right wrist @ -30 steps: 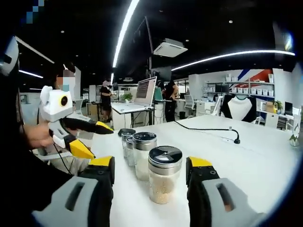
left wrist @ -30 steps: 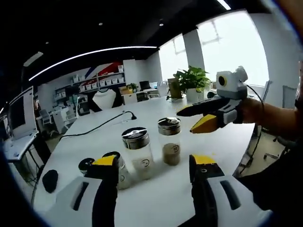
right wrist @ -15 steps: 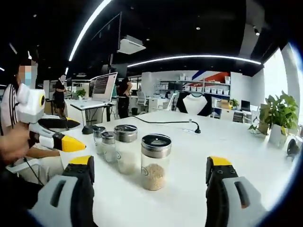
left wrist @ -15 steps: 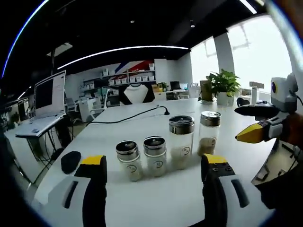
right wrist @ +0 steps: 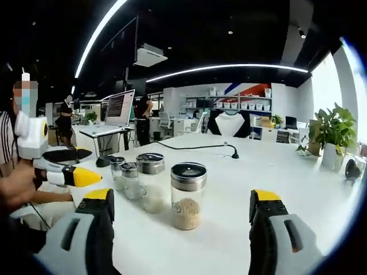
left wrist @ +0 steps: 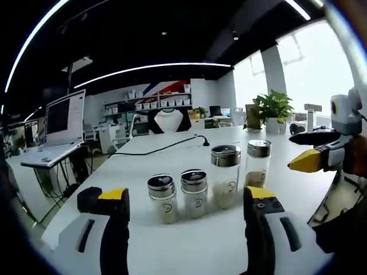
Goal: Rotate the seasoning bottle until the label or dispensing opening points toward the visible target arrow and the bottle remains upright within the marked orientation range
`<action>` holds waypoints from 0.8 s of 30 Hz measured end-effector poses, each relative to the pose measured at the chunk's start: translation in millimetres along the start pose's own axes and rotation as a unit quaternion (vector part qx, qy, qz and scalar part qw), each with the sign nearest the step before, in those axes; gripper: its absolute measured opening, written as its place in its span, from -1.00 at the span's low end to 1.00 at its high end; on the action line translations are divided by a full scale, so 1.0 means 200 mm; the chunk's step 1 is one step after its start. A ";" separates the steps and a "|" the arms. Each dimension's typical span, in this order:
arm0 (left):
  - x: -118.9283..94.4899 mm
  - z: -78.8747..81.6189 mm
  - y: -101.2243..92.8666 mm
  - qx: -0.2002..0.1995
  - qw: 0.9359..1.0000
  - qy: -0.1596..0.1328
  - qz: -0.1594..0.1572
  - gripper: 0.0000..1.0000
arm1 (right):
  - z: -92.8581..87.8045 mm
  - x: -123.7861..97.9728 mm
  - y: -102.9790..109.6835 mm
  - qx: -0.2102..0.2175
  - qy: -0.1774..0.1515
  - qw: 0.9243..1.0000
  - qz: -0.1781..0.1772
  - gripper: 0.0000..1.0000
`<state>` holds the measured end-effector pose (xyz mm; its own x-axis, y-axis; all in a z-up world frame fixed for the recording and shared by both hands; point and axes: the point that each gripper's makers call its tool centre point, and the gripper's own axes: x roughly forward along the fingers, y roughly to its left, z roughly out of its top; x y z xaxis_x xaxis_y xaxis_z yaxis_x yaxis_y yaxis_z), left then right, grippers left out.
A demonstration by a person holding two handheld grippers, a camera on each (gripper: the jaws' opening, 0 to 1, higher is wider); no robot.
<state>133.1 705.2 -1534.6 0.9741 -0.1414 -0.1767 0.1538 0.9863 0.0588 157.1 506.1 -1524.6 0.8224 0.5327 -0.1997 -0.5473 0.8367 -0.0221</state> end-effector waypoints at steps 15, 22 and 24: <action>0.03 0.01 -0.01 0.010 1.000 -0.003 -0.003 0.74 | 0.00 0.00 -0.06 0.009 0.000 1.000 -0.008 0.99; 0.02 0.02 -0.01 0.011 1.000 -0.002 -0.001 0.73 | 0.00 0.00 -0.05 0.011 -0.001 1.000 -0.004 0.99; 0.02 0.01 -0.01 0.011 1.000 0.000 -0.001 0.72 | -0.01 0.00 -0.05 0.011 0.001 1.000 -0.004 0.99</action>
<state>136.8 702.7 -1533.6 0.9735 -0.1442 -0.1777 0.1603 0.9838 0.0798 162.7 497.5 -1525.7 0.8261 0.5264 -0.2009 -0.5378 0.8431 -0.0025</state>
